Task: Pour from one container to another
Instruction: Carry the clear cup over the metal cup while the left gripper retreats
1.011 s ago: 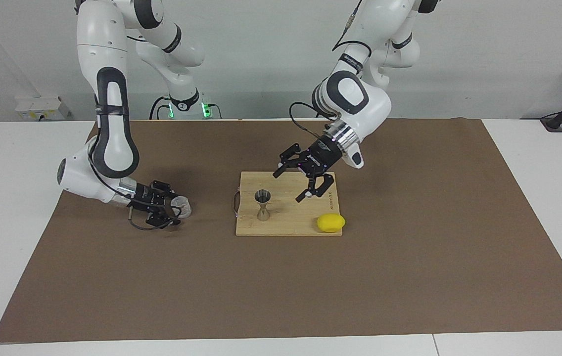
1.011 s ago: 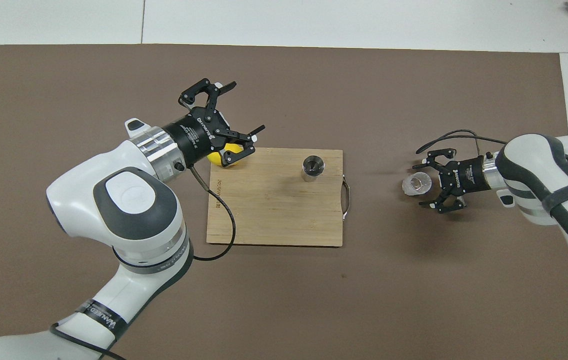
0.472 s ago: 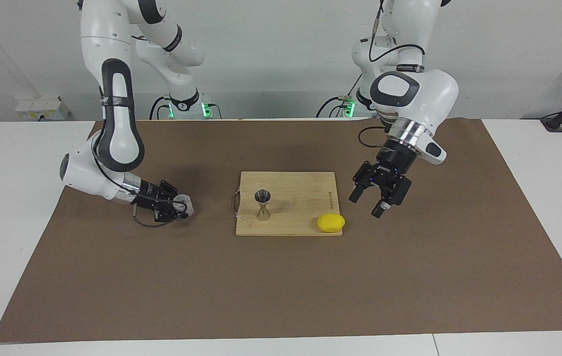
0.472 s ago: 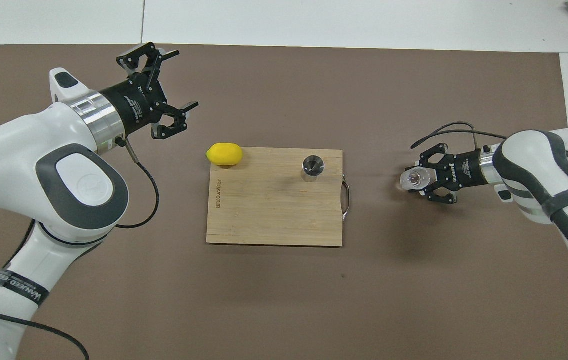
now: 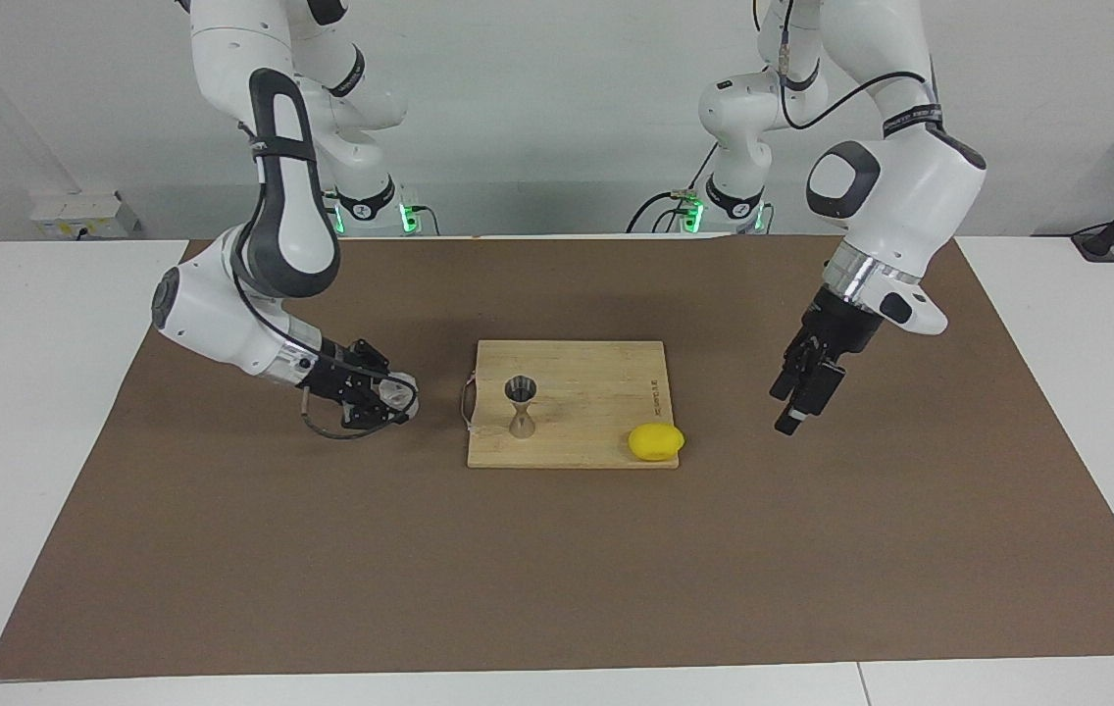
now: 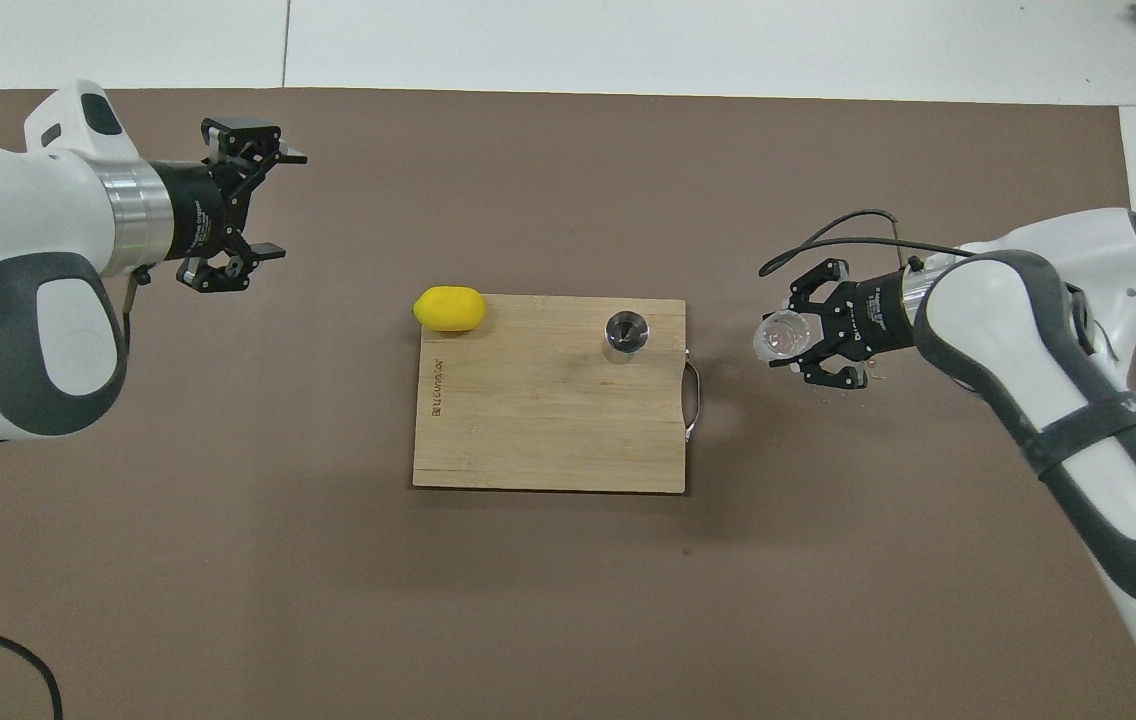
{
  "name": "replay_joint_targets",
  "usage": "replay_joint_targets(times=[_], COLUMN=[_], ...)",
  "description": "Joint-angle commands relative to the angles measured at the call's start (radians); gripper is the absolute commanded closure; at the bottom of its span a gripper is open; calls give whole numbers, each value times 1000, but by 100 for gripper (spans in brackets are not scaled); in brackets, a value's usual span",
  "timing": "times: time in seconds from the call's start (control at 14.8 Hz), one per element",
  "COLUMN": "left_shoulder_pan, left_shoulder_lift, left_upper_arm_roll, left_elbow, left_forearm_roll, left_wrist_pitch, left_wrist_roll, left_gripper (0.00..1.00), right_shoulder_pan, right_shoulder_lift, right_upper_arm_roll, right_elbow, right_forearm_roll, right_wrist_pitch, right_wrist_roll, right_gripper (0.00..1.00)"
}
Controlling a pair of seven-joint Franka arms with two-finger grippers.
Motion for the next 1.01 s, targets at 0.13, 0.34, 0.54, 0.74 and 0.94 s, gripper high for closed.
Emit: replay_joint_targets(times=[0.13,0.34,0.54,0.74,0.94], left_shoulder_pan=[46,57,72,91,91], left_shoulder_lift=[-40,-90,-124,-155,-187], left_upper_arm_roll=[1,23,41,49,49], left_elbow=[46,45,46,55,83], left_forearm_roll=[188,198,250,256,274], left_wrist_pitch=[-315,-360,-448,-524,-625], left_wrist_roll=[326,578,834,1043,1056], left_gripper=[0,0,0,0,0], right_shoulder_pan=[72,107,181,238,273], right_shoulder_lift=[11,11,26,46,54], right_upper_arm_roll=[2,0,3,2,3], right_elbow=[56,91,148,206,235], right_forearm_roll=[-169,-195,-339,-413,-504], right_wrist_pitch=[34,26,23,15,-6], right_wrist_roll=[176,254,409,528,596], right_gripper=[99,99,98,98,98])
